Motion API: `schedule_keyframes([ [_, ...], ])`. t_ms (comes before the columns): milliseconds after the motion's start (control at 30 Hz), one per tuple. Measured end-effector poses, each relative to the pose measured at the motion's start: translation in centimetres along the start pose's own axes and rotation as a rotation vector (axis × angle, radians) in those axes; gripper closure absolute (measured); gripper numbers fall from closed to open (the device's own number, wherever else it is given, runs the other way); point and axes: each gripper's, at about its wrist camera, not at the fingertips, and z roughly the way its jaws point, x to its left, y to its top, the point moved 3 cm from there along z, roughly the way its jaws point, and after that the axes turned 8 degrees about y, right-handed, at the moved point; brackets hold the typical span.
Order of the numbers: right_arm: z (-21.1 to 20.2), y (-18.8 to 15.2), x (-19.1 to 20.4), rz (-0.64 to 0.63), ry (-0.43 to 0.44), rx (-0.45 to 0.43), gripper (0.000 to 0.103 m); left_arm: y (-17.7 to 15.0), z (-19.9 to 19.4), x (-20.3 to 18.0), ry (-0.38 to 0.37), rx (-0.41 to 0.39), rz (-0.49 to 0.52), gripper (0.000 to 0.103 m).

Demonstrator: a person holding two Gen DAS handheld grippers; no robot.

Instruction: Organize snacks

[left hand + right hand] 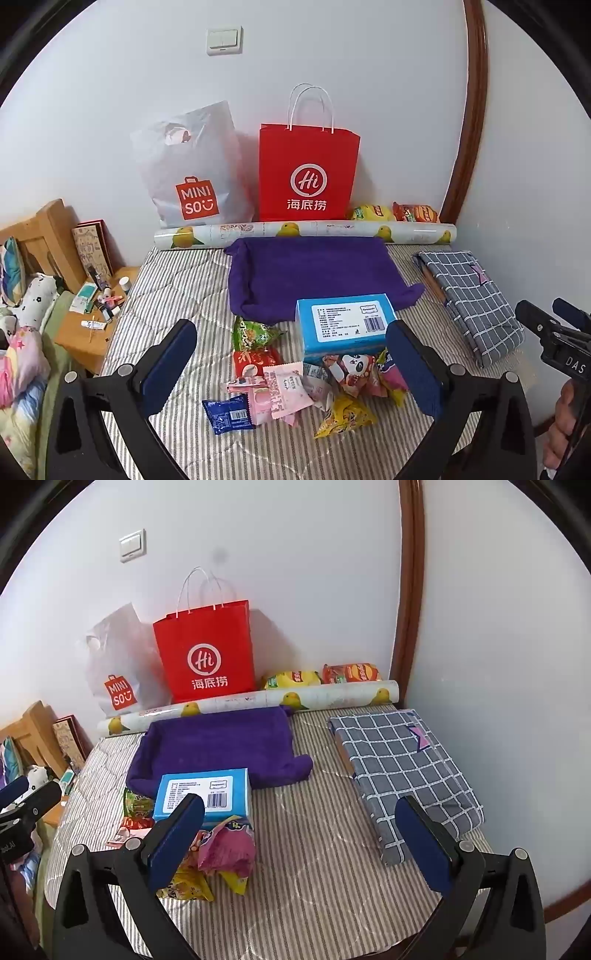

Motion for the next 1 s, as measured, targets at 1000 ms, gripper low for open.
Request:
schedule_keyframes([
  [1000,-1.6,0.2,0.9,-0.038,0.006,-0.021,0.001,0.5,-1.1,0.7,-0.002,0.004,-0.014,0.000],
])
